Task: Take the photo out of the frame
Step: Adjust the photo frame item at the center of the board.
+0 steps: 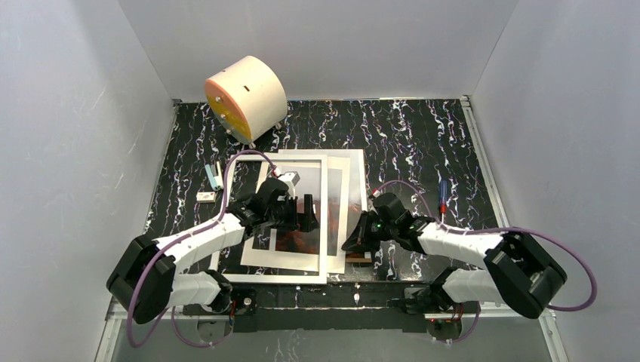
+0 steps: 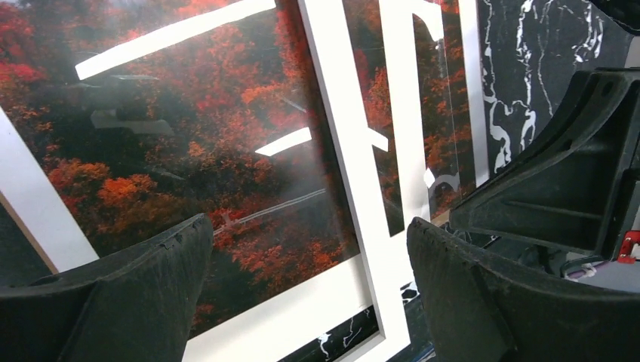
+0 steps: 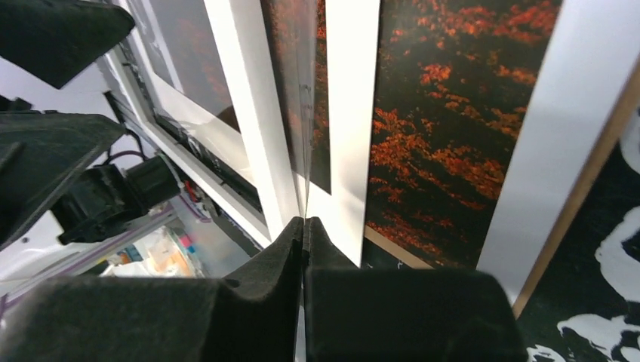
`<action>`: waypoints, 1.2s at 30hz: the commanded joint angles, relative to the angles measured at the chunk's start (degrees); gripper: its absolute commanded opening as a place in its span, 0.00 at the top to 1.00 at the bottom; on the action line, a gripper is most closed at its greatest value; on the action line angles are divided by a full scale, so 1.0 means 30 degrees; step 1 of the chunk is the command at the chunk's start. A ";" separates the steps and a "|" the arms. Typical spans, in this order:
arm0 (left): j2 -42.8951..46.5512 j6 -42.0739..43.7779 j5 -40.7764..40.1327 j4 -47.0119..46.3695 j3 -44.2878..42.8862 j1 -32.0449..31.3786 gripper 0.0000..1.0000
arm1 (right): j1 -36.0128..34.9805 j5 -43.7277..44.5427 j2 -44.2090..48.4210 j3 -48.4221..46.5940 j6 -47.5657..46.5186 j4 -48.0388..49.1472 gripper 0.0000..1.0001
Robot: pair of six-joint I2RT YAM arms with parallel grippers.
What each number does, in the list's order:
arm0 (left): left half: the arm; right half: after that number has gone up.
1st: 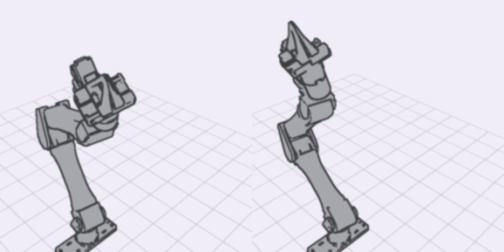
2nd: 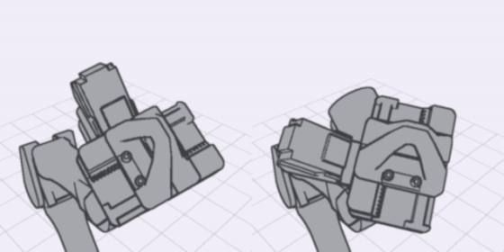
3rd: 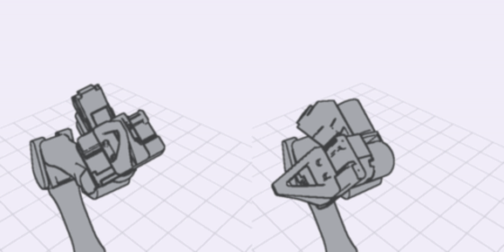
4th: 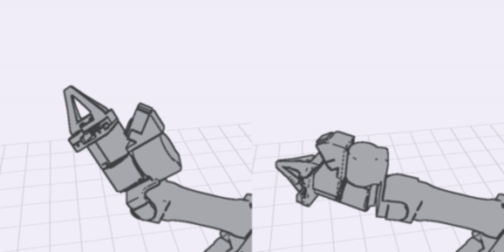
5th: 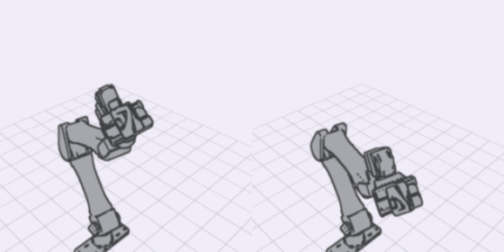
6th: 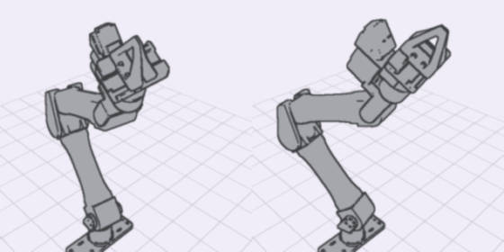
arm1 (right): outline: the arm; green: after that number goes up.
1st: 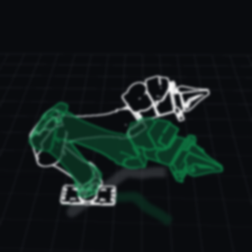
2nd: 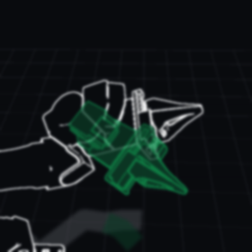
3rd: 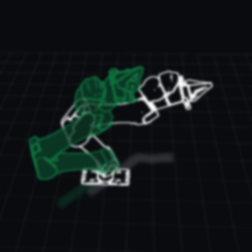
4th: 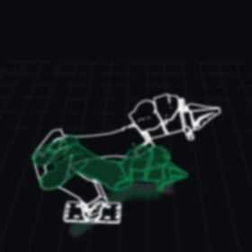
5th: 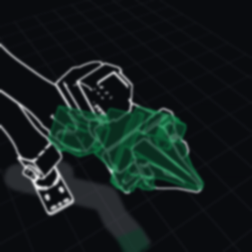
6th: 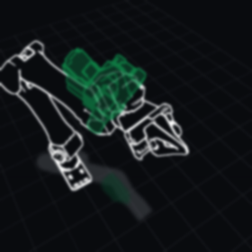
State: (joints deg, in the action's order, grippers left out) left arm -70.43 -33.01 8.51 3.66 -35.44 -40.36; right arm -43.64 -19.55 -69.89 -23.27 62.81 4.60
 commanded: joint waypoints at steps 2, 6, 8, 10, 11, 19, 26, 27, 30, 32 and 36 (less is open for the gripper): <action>-0.0188 0.0908 -0.1252 0.1244 -0.0602 -0.0041 0.02 | -0.0780 0.1580 -0.1205 -0.1984 -0.1019 -0.0773 0.84; -0.0999 0.1275 -0.1836 0.1624 -0.0133 -0.0034 0.04 | -0.0867 0.2174 -0.0802 -0.2116 -0.1654 -0.1781 0.70; -0.1028 0.1186 -0.1907 0.1542 0.0171 -0.0049 0.05 | -0.0969 0.2982 -0.0289 -0.2464 -0.1890 -0.3483 0.63; -0.0878 0.1119 -0.2033 0.1418 0.0497 -0.0052 0.05 | -0.1027 0.3775 0.0345 -0.2495 -0.1982 -0.4820 0.58; -0.0847 0.1082 -0.2078 0.1387 0.0625 -0.0053 0.05 | -0.1024 0.3746 0.0677 -0.2300 -0.1937 -0.5112 0.57; -0.0893 0.1143 -0.2086 0.1269 0.0574 -0.0051 0.05 | -0.3062 0.3205 0.2099 0.0569 0.1291 -0.3408 0.57; -0.0928 0.1317 -0.1610 0.1211 0.0518 -0.0055 0.05 | -0.3484 0.3531 0.1946 0.2540 0.3663 -0.0114 0.48; -0.0927 0.1287 -0.1468 0.1112 0.0584 -0.0053 0.05 | -0.3473 0.3415 0.1753 0.2804 0.3966 0.0761 0.48; -0.0967 0.1173 -0.1046 0.0800 0.0705 -0.0039 0.05 | -0.3491 0.3379 0.0864 0.3250 0.4520 0.2913 0.48; -0.1027 0.1111 -0.0894 0.0716 0.0771 -0.0038 0.05 | -0.3492 0.3554 0.0248 0.3451 0.4773 0.3836 0.50; -0.1095 0.1081 -0.0621 0.0680 0.0881 -0.0053 0.05 | -0.3473 0.3896 0.0461 0.4257 0.5530 0.6519 0.62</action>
State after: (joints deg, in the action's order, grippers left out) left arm -73.73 -29.91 5.37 5.85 -33.80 -40.36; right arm -53.76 -10.81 -68.60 -13.67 76.69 15.68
